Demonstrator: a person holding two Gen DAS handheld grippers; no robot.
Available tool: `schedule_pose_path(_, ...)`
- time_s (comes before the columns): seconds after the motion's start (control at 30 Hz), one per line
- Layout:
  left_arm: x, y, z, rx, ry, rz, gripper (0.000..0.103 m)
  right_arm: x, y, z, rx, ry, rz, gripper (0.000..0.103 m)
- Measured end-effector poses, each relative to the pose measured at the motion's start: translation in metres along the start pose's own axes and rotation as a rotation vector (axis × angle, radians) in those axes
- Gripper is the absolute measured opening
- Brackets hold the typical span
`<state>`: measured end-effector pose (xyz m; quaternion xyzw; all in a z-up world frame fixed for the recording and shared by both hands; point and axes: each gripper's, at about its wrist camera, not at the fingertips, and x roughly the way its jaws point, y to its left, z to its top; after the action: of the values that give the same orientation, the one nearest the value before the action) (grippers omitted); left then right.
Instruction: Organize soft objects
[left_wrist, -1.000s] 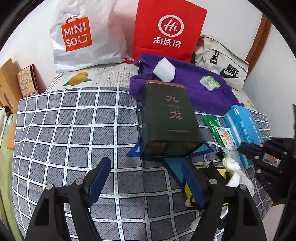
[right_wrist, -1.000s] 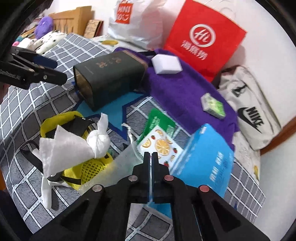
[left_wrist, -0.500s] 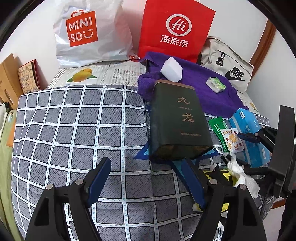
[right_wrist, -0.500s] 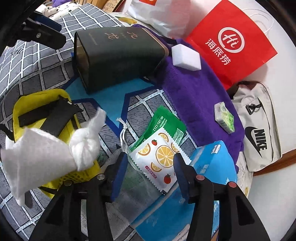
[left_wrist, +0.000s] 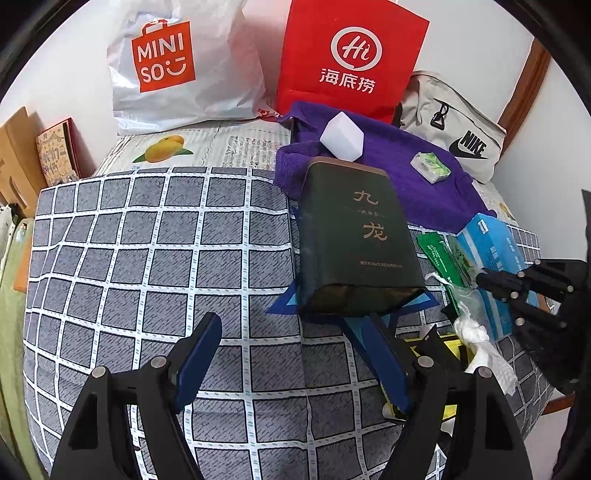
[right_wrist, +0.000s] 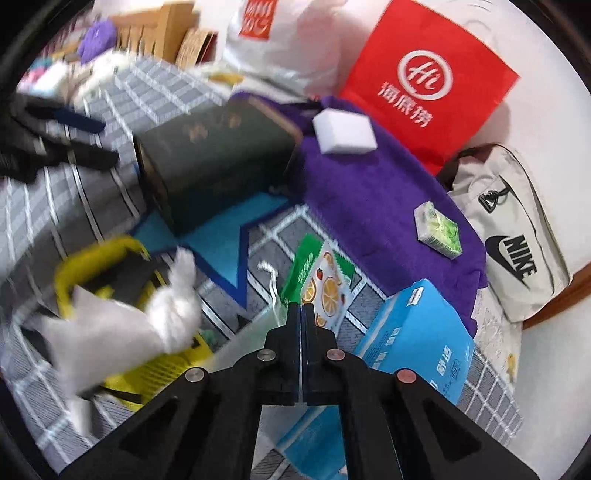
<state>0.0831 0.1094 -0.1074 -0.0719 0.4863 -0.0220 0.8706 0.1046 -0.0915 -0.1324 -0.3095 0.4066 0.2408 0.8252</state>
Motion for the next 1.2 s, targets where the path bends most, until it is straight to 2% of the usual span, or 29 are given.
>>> schedule_pose_path(0.17, -0.005, -0.002, -0.001, 0.004, -0.006, 0.001, 0.077, -0.024, -0.015, 0.001, 0.128, -0.045, 0.104, 0.000)
schedule_pose_path(0.33, -0.011, -0.007, -0.004, 0.012, -0.009, -0.001, 0.077, -0.044, -0.029, -0.012, 0.266, -0.061, 0.169, 0.000)
schedule_pose_path(0.53, -0.020, -0.017, -0.008, 0.033, -0.020, -0.021, 0.077, -0.069, -0.038, -0.040, 0.387, -0.070, 0.186, 0.000)
schedule_pose_path(0.7, -0.023, -0.034, -0.015, 0.060, -0.007, -0.084, 0.077, -0.078, -0.040, -0.065, 0.465, -0.070, 0.187, 0.000)
schedule_pose_path(0.87, -0.024, -0.052, -0.024, 0.078, 0.007, -0.135, 0.077, -0.087, -0.038, -0.078, 0.494, -0.094, 0.187, 0.000)
schedule_pose_path(1.0, -0.033, -0.076, -0.022, 0.126, -0.011, -0.202, 0.077, -0.096, -0.036, -0.086, 0.504, -0.115, 0.185, 0.000)
schedule_pose_path(1.17, -0.022, -0.107, -0.014, 0.172, 0.011, -0.220, 0.077, -0.104, -0.035, -0.093, 0.501, -0.127, 0.172, 0.000)
schedule_pose_path(1.2, -0.016, -0.114, -0.014, 0.187, 0.034, -0.203, 0.077, -0.106, -0.035, -0.095, 0.500, -0.129, 0.172, 0.000)
